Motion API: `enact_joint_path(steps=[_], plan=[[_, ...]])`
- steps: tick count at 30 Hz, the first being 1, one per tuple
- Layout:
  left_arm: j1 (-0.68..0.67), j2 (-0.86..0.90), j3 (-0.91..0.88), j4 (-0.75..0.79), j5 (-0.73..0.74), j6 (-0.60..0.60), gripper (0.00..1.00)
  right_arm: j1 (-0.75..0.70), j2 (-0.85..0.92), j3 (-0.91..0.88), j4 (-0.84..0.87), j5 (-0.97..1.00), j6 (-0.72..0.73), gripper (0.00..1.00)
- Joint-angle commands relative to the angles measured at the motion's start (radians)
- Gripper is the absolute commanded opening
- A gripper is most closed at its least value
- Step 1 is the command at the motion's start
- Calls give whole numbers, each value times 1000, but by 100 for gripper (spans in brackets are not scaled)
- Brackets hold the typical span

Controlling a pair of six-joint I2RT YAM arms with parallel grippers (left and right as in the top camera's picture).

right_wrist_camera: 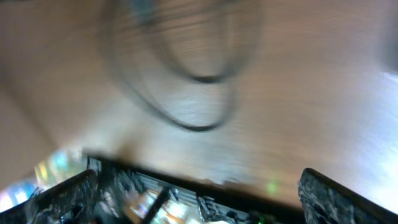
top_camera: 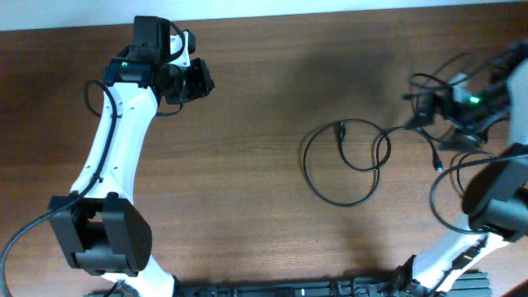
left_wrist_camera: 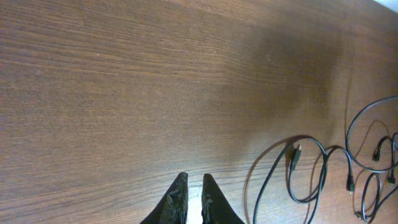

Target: Untangle cables

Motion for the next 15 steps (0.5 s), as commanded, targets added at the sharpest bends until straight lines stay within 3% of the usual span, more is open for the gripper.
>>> enact_joint_path(steps=[1, 2, 3, 7, 9, 15], plan=[[2, 2, -1, 2, -3, 16, 9, 151, 2, -7, 23, 201, 165, 97], [2, 2, -1, 2, -3, 16, 10, 202, 2, -8, 8, 465, 386, 98], [2, 2, -1, 3, -3, 16, 10, 235, 2, -9, -5, 512, 419, 98], [2, 2, -1, 3, -3, 16, 10, 372, 2, -11, -5, 218, 86, 99], [2, 2, -1, 3, 17, 16, 9, 470, 2, -11, -4, 406, 253, 99], [-8, 2, -1, 28, 104, 19, 6, 662, 2, -11, -4, 415, 206, 99]])
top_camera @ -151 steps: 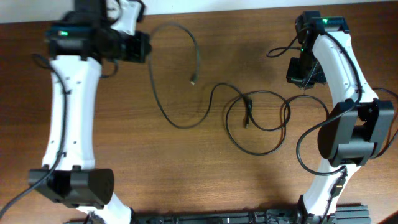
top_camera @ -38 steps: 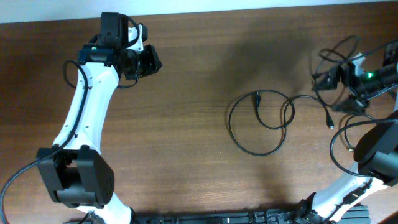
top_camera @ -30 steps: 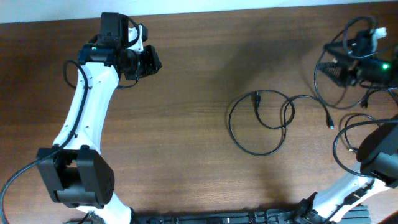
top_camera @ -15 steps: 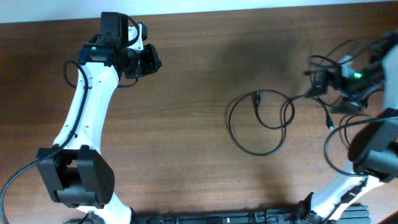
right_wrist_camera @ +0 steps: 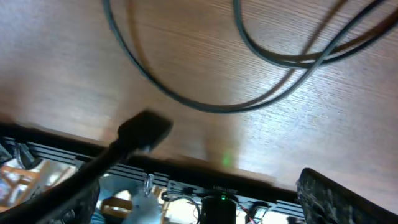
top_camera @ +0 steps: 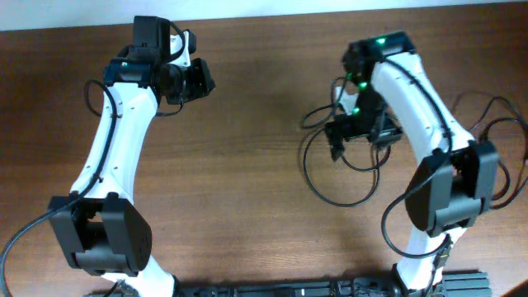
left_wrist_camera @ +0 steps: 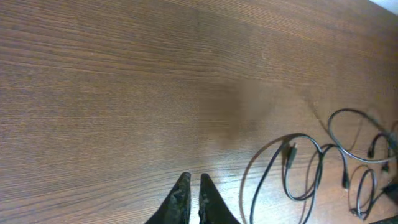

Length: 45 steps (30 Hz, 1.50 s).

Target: Untangle cables

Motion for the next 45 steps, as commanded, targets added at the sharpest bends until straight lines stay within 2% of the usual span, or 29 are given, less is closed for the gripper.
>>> enact_joint_path(steps=[1, 2, 3, 4, 10, 12, 17, 20, 22, 27, 30, 32, 33, 35, 37, 38, 40, 42, 43, 45], plan=[[-16, 2, -1, 49, 139, 34, 7, 62, 1, -6, -4, 34, -11, 99], [-32, 2, -1, 92, 222, 50, 12, 74, 1, -6, -3, 34, -11, 98], [-59, 4, -1, 156, 318, 47, 30, 81, 1, -5, 8, 34, -10, 99], [-76, 8, -1, 193, 367, 18, 41, 80, 1, -2, 15, 34, 0, 98], [-116, 82, -1, 389, 539, -275, 42, 83, -90, 28, 141, 34, 19, 96], [-117, 139, -1, 441, 589, -359, 43, 83, -169, 29, 164, -29, -68, 96], [-122, 213, -1, 548, 700, -436, 45, 83, -264, 29, 153, -244, -286, 98], [-137, 216, -1, 678, 794, -504, 52, 83, -263, 28, 143, -252, -296, 98], [-150, 216, -1, 764, 842, -585, 53, 82, -263, 28, 148, -251, -296, 98], [-158, 216, -1, 811, 943, -794, 52, 81, -263, 28, 152, -229, -296, 98], [-158, 216, -1, 809, 965, -824, 58, 81, -263, 28, 152, -228, -296, 98], [-156, 216, -1, 809, 980, -843, 58, 81, -263, 28, 152, -209, -296, 98], [-156, 216, -1, 810, 992, -830, 56, 81, -263, 28, 151, -199, -296, 98], [-155, 216, -1, 809, 996, -676, 48, 81, -263, 28, 151, -198, -296, 98], [-155, 216, -1, 809, 1001, -461, 51, 81, -263, 28, 151, -198, -296, 98], [-155, 216, -1, 809, 1020, -323, 56, 81, -263, 28, 151, -198, -296, 98], [-137, 216, -1, 809, 1035, 14, 78, 81, -263, 28, 151, -198, -296, 98], [-129, 216, -1, 787, 955, 127, 82, 81, -263, 28, 151, -198, -296, 98], [-129, 216, -1, 756, 872, 159, 87, 81, -263, 28, 151, -198, -296, 98], [-128, 216, -1, 656, 679, 218, 89, 81, -263, 28, 151, -196, -296, 98]])
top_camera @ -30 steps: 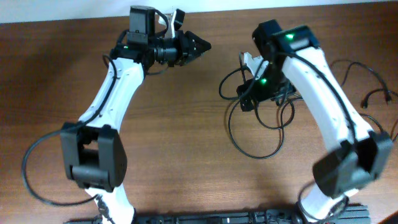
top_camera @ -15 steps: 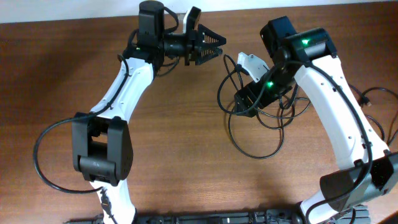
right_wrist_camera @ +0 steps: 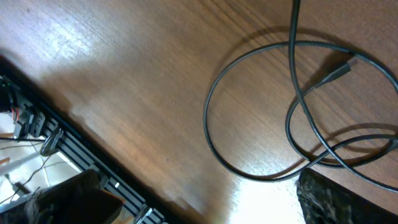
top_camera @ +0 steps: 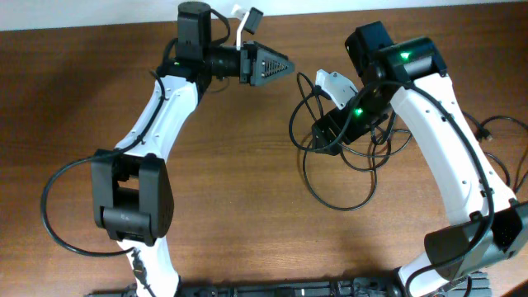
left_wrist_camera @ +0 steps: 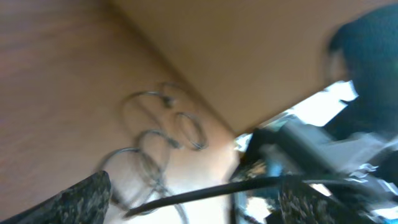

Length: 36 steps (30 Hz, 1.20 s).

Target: Untangle cables

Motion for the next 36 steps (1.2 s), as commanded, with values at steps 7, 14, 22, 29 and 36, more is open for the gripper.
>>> enact_joint_path(steps=[7, 14, 22, 29, 36], plan=[[-75, -143, 25, -457, -1247, 533, 99, 5, -9, 15, 0, 13, -14, 98], [-38, -139, 22, -497, -618, 546, 99, 5, -9, 15, -6, 28, -14, 99], [124, -139, 21, -732, -156, 911, 99, 5, -9, 15, -5, 28, -14, 99], [132, -138, 21, -618, -203, 910, 99, 5, -9, 15, -5, 28, -14, 99], [-24, -138, 21, -425, -413, 911, 99, 5, -9, 15, -5, 28, -14, 99]])
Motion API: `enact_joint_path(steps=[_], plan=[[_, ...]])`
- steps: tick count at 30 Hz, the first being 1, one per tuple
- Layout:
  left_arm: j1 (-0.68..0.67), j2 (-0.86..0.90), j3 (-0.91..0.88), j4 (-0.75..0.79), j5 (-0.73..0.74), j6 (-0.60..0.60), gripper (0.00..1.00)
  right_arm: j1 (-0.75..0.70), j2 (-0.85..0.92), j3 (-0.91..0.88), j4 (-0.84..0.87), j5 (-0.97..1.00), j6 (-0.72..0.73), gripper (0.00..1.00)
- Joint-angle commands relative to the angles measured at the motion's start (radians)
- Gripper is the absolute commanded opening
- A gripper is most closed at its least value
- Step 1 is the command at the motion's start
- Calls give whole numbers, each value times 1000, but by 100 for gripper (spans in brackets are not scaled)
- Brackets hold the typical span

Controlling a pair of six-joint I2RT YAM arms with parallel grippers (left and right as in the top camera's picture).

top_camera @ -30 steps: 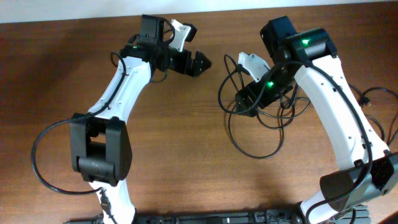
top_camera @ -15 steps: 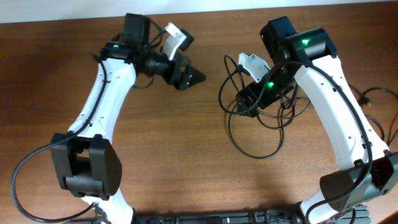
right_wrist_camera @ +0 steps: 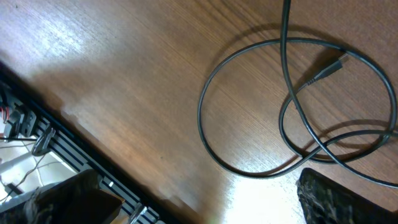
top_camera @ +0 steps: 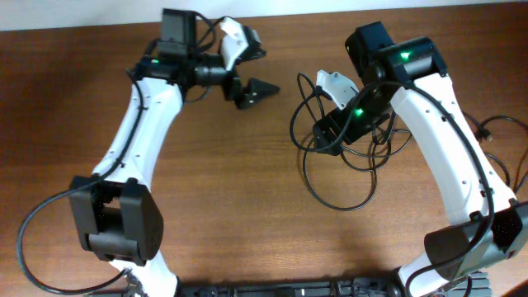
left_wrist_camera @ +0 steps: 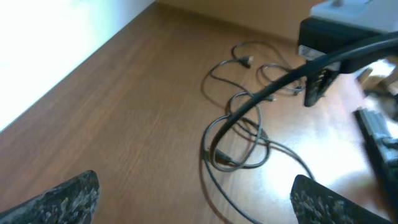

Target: Untangle cables

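Thin black cables (top_camera: 346,205) lie tangled right of the table's middle, with one big loop (right_wrist_camera: 200,118) flat on the wood and a plug (right_wrist_camera: 326,70) inside it. Some strands (top_camera: 299,115) rise off the table around my right gripper (top_camera: 328,132). That gripper (right_wrist_camera: 199,183) hangs above the loop with its fingers wide apart and nothing between them; one strand (right_wrist_camera: 286,37) runs up out of its view. My left gripper (top_camera: 257,73) is open, left of the tangle and apart from it. Its view shows a raised strand (left_wrist_camera: 273,87) above the heap (left_wrist_camera: 239,134).
More black cable (top_camera: 495,124) lies at the table's right edge behind the right arm. A black rail (top_camera: 330,289) runs along the near edge, also in the right wrist view as the rail (right_wrist_camera: 74,149). The far table edge meets a white wall.
My left gripper, still open, has drawn back to the left and a little nearer, away from the raised strands. The right arm and the cables around it look unchanged.
First my left gripper was shut at the far left and the right arm was over cables at the right edge. Then the right arm stood over the middle loop. Later strands hung raised around it and the left gripper, open, was close to them; now it is farther left.
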Motion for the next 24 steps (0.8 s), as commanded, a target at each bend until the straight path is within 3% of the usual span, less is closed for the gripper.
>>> enact_joint_path(steps=[1, 8, 10, 11, 16, 24], plan=[[-71, -4, 5, 25, -145, 13, 99, 5, -9, 14, -2, 2, -10, 99], [-164, -4, 5, 123, -196, 12, 99, 5, -9, 14, -3, 2, -10, 99], [-168, -4, 5, 149, -196, 11, 88, 5, -9, 14, -3, 2, -10, 99], [-168, -4, 5, 160, -195, 5, 75, 5, -9, 14, -5, 3, -10, 99], [-168, -4, 5, 178, -175, -19, 45, 5, -9, 14, -6, 6, -10, 99], [-168, -5, 5, 196, -62, -19, 37, 4, -9, 14, -10, 25, -10, 99]])
